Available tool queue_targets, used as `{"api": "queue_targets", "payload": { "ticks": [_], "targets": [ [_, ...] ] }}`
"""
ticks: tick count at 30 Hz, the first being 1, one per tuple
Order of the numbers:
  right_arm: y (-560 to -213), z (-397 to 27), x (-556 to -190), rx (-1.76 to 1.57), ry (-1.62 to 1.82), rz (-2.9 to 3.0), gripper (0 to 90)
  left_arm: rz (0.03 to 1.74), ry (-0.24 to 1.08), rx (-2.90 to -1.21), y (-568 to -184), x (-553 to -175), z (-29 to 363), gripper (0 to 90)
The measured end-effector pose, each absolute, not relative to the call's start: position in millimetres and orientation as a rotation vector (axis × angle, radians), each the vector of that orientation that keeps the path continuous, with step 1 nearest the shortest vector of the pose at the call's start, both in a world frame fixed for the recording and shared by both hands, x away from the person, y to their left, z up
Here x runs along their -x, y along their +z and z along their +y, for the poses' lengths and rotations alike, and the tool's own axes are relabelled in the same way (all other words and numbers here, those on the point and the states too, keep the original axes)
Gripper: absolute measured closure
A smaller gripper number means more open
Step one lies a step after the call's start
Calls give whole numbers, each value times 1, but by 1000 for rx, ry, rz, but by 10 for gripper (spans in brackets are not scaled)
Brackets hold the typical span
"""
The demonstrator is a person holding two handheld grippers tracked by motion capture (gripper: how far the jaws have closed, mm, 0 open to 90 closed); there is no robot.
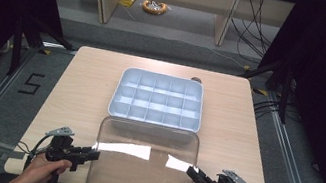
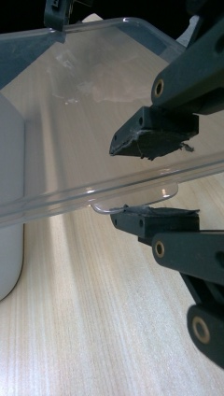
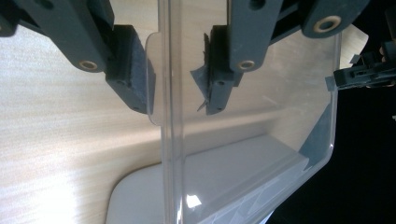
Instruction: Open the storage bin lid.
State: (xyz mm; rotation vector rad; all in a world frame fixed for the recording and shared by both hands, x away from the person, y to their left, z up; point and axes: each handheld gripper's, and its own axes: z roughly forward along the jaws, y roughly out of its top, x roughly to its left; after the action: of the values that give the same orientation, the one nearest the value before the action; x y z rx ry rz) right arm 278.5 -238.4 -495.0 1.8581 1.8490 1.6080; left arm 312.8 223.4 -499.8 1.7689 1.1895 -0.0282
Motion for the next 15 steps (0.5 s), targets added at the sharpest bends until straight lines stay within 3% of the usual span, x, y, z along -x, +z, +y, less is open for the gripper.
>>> {"api": "queue_targets", "payload": {
  "ticks": [15],
  "targets": [
    [-499,-238,-277,-1938,1587,1863,624,1189,-67,-1824,-507,-314,220,593]
  ]
}}
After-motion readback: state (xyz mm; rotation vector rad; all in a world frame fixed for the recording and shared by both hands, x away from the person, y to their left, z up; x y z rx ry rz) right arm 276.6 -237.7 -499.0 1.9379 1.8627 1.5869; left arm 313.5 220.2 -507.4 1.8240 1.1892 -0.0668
